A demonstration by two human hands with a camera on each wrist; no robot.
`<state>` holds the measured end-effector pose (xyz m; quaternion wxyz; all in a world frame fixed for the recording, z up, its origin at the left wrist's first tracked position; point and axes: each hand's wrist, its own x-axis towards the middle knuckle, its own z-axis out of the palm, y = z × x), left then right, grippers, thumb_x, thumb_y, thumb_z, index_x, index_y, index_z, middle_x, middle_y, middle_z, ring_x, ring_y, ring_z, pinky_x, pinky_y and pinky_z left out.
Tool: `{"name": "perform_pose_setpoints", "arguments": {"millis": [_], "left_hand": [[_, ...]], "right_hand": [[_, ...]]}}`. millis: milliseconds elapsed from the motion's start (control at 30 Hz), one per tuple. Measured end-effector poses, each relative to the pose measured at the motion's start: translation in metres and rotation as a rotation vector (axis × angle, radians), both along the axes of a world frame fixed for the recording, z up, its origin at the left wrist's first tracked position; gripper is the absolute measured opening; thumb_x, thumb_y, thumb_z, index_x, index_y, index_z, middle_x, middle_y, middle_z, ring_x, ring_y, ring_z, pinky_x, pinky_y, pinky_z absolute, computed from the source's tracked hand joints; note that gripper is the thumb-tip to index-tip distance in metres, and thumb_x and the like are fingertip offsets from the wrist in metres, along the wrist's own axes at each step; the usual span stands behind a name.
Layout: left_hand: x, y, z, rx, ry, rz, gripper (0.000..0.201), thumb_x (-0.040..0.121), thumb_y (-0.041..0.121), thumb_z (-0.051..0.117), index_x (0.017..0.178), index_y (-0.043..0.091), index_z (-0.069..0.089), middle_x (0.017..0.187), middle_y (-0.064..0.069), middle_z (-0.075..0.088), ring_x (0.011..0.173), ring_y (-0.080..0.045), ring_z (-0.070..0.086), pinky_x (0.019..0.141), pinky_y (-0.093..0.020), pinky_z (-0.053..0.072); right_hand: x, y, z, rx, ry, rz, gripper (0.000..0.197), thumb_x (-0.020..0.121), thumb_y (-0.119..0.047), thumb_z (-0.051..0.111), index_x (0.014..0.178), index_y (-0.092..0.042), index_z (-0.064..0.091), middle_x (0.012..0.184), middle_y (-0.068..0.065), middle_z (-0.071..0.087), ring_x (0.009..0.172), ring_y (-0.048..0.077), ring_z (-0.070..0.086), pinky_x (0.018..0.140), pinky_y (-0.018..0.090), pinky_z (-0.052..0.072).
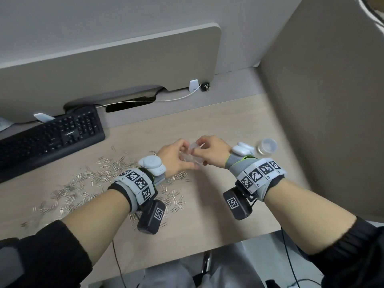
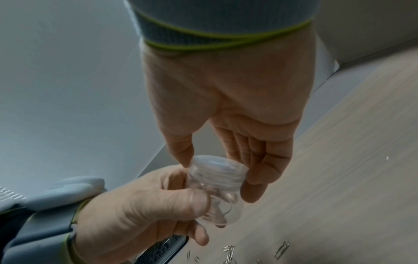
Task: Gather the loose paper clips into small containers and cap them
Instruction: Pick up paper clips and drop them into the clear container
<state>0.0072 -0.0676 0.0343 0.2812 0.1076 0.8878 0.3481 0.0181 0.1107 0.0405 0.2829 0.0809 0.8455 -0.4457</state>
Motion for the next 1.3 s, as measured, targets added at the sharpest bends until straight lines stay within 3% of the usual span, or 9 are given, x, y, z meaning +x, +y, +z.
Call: {"name": "perform_pose_setpoints", "arguments": {"millis": [133, 267, 400, 500, 567, 700, 833, 1033, 1300], "left_hand": [[-0.002, -0.018, -0.009, -0.008, -0.103, 0.032, 0.061, 0.049, 0.066, 0.082, 0.097, 0.037, 0.059, 0.091, 0.011, 0.070, 0.083, -0.011, 0.068, 0.083, -0.039, 0.055], [-0.001, -0.044, -0.012, -0.150, -0.111, 0.041, 0.065, 0.063, 0.062, 0.080, 0.111, 0.026, 0.055, 0.105, 0.008, 0.065, 0.092, -0.014, 0.064, 0.086, -0.040, 0.054], [-0.002, -0.066, -0.015, -0.172, -0.111, 0.148, 0.058, 0.074, 0.044, 0.080, 0.113, 0.019, 0.046, 0.111, 0.003, 0.058, 0.087, -0.011, 0.060, 0.067, -0.027, 0.049], [-0.002, -0.075, -0.017, -0.178, -0.108, 0.203, 0.062, 0.073, 0.042, 0.081, 0.115, 0.019, 0.041, 0.107, 0.000, 0.059, 0.083, -0.017, 0.063, 0.069, -0.036, 0.057], [-0.001, -0.087, -0.021, -0.202, -0.089, 0.239, 0.063, 0.072, 0.045, 0.081, 0.112, 0.020, 0.039, 0.102, 0.001, 0.061, 0.080, -0.018, 0.065, 0.071, -0.040, 0.060], [0.004, -0.106, -0.022, -0.239, -0.085, 0.236, 0.059, 0.077, 0.043, 0.078, 0.111, 0.020, 0.036, 0.094, 0.000, 0.058, 0.072, -0.019, 0.064, 0.065, -0.038, 0.060], [0.004, -0.138, -0.024, -0.246, -0.085, 0.262, 0.064, 0.074, 0.048, 0.079, 0.113, 0.019, 0.037, 0.103, 0.000, 0.060, 0.082, -0.021, 0.065, 0.075, -0.044, 0.059], [0.003, -0.176, -0.024, -0.232, -0.078, 0.266, 0.063, 0.074, 0.051, 0.077, 0.113, 0.020, 0.038, 0.102, -0.002, 0.062, 0.082, -0.023, 0.065, 0.072, -0.042, 0.057], [0.014, -0.239, -0.029, -0.245, -0.043, 0.278, 0.064, 0.074, 0.052, 0.077, 0.113, 0.019, 0.039, 0.096, -0.001, 0.061, 0.083, -0.022, 0.061, 0.063, -0.032, 0.047]], "right_hand": [[-0.002, -0.007, 0.002, 0.046, 0.098, 0.119, 0.049, 0.079, -0.030, 0.070, 0.124, -0.020, 0.054, 0.111, -0.001, 0.064, 0.083, 0.019, 0.057, 0.075, 0.026, 0.043], [-0.012, 0.005, 0.008, 0.084, 0.223, 0.098, 0.053, 0.080, -0.018, 0.069, 0.128, -0.017, 0.048, 0.121, -0.002, 0.054, 0.084, 0.014, 0.046, 0.077, 0.018, 0.034], [-0.005, 0.016, -0.017, 0.348, 0.134, 0.134, 0.047, 0.085, -0.033, 0.062, 0.128, -0.018, 0.048, 0.126, 0.006, 0.047, 0.099, 0.031, 0.058, 0.090, 0.035, 0.046], [0.011, 0.021, -0.038, 0.657, -0.062, 0.265, 0.035, 0.093, -0.038, 0.044, 0.120, -0.016, 0.046, 0.118, 0.008, 0.043, 0.099, 0.036, 0.061, 0.078, 0.039, 0.043], [0.013, 0.021, -0.052, 0.738, -0.120, 0.331, 0.036, 0.094, -0.038, 0.043, 0.121, -0.014, 0.043, 0.120, 0.010, 0.043, 0.103, 0.037, 0.061, 0.074, 0.038, 0.038], [0.003, 0.017, -0.071, 0.766, -0.135, 0.286, 0.047, 0.090, -0.043, 0.050, 0.124, -0.011, 0.042, 0.121, 0.012, 0.043, 0.101, 0.036, 0.061, 0.073, 0.037, 0.041], [-0.009, -0.005, -0.066, 0.857, -0.065, 0.334, 0.064, 0.083, -0.059, 0.060, 0.125, -0.014, 0.043, 0.123, 0.011, 0.041, 0.110, 0.034, 0.054, 0.079, 0.041, 0.045], [-0.004, -0.071, -0.069, 0.741, -0.066, 0.309, 0.066, 0.083, -0.060, 0.059, 0.125, -0.013, 0.042, 0.121, 0.012, 0.042, 0.094, 0.037, 0.061, 0.071, 0.039, 0.044], [0.004, -0.165, -0.084, 0.775, -0.142, 0.295, 0.088, 0.077, -0.075, 0.057, 0.133, -0.011, 0.033, 0.127, 0.013, 0.038, 0.105, 0.036, 0.059, 0.075, 0.043, 0.045]]}}
